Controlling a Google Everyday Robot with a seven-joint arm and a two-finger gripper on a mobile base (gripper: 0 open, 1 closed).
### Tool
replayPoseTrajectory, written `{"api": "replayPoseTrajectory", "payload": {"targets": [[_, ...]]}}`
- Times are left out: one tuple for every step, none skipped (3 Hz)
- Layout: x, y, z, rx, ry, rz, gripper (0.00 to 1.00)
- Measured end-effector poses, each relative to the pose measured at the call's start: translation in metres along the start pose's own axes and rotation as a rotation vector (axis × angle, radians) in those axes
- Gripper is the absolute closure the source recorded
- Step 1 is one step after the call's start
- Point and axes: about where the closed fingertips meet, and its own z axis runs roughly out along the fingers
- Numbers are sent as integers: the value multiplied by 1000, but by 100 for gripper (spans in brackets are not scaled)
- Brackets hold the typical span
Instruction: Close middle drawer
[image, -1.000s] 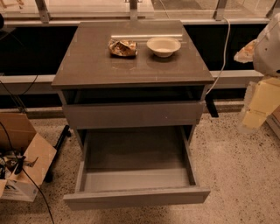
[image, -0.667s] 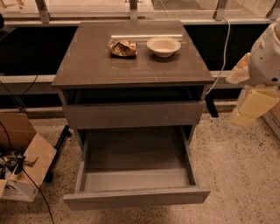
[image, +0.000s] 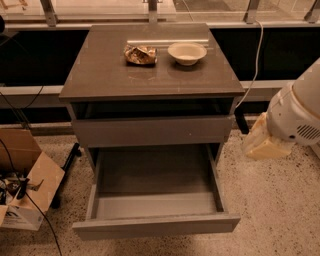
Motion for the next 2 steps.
{"api": "replayPoseTrajectory", "payload": {"targets": [[6,14,52,-63,-46,24,99],[13,21,105,-136,-62,41,100]]}}
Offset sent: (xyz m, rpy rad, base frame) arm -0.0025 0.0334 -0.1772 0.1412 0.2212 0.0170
